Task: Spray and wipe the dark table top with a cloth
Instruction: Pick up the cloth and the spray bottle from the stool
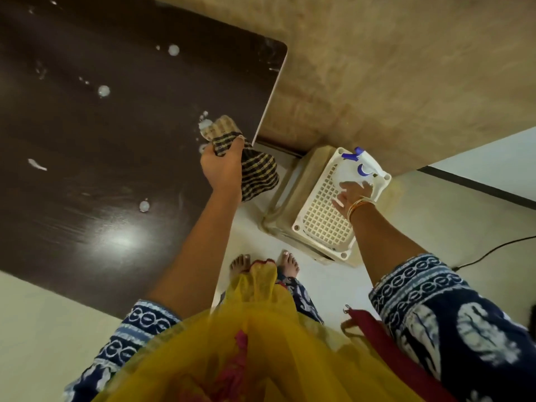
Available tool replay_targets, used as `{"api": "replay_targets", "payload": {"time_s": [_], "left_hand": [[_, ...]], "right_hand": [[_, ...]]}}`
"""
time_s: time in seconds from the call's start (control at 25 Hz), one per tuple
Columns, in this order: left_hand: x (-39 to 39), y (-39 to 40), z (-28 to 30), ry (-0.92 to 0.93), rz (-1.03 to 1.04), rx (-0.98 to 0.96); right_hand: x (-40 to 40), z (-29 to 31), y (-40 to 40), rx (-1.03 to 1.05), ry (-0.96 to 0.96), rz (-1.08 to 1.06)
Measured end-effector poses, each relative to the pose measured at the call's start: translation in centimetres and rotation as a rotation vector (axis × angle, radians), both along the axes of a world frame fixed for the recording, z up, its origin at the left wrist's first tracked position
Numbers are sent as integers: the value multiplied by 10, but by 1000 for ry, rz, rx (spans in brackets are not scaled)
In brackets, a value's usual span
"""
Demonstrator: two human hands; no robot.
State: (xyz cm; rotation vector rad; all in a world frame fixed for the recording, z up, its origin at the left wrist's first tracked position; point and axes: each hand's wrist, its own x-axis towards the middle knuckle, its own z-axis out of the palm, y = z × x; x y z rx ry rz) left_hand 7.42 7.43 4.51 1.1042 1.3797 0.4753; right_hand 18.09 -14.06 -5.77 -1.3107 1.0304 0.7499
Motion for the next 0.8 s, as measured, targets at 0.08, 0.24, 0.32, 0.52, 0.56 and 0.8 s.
{"api": "replay_targets", "payload": {"time_s": [0.08, 0.24, 0.32, 0.52, 0.56, 0.8], "left_hand": [[1, -2, -5, 37, -5, 59], [4, -7, -7, 87, -1, 158], [4, -7, -5, 82, 3, 145], [-5, -6, 4, -10, -38, 23], [-8, -4, 8, -39, -38, -27], [-34, 13, 37, -145, -57, -151]], "right_hand": [[10, -5, 2, -42, -58, 61], [21, -20, 4, -142, -176, 62], [22, -24, 5, -298, -257, 115], [0, -2, 17, -613, -322, 280], [-7, 9, 22, -647, -332, 303], [-58, 80, 59, -503, -757, 448]]}}
